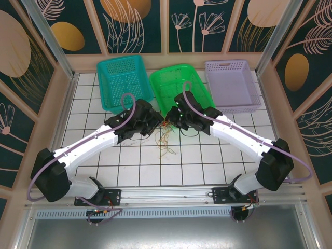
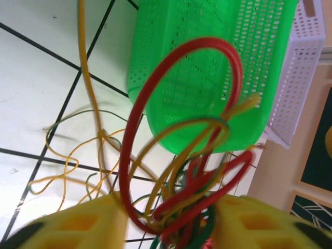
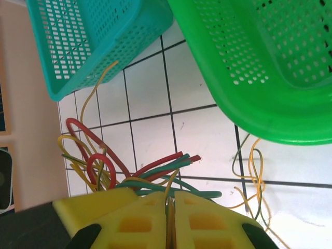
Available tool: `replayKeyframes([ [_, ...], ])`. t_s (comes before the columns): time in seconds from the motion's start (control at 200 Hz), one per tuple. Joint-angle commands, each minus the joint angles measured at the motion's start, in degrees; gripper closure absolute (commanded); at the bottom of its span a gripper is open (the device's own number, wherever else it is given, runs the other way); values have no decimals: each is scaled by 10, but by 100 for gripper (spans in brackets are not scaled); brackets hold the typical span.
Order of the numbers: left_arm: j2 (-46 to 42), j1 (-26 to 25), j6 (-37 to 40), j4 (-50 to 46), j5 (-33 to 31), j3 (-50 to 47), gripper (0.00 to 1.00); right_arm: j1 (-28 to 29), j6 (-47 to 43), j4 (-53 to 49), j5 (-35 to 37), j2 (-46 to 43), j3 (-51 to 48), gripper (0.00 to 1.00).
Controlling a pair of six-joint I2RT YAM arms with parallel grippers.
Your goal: Untangle the cables
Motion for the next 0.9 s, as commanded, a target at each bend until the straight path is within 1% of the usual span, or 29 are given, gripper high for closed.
replayKeyframes([
  [0.0,8,0,5,41,-29,-20,75,-5,19,38,-40,-24,-11,100],
  [0.08,7,0,16,36,-57,-18,100,-15,34,46,-58,-37,-30,100],
  [0.185,-13,3,25,48,-90,-33,100,-44,78,77,-103,-63,-78,100],
  [0.22,-23,4,25,65,-98,-37,100,-58,100,91,-125,-72,-101,100],
  [0.255,-38,5,25,95,-107,-65,100,-72,129,108,-156,-80,-124,100],
  [0.335,-76,5,12,197,-123,-121,100,-99,207,170,-229,-91,-188,100],
  [0.395,-109,5,9,318,-136,-175,100,-108,273,214,-281,-89,-234,100],
  [0.46,-147,5,19,439,-155,-230,100,-107,354,284,-327,-87,-288,100],
  [0.571,-194,7,30,612,-180,-317,100,-94,475,404,-355,-91,-393,100],
  [0.666,-199,13,31,728,-168,-365,100,-79,557,513,-371,-74,-464,100],
  [0.741,-185,14,40,791,-144,-378,100,-65,585,554,-383,-53,-480,100],
  [0.816,-161,14,54,863,-120,-385,100,-51,592,587,-400,-23,-466,100],
  [0.851,-152,14,61,891,-111,-388,100,-48,579,579,-409,-9,-447,100],
  [0.891,-142,15,67,908,-104,-388,100,-49,549,544,-416,3,-420,100],
])
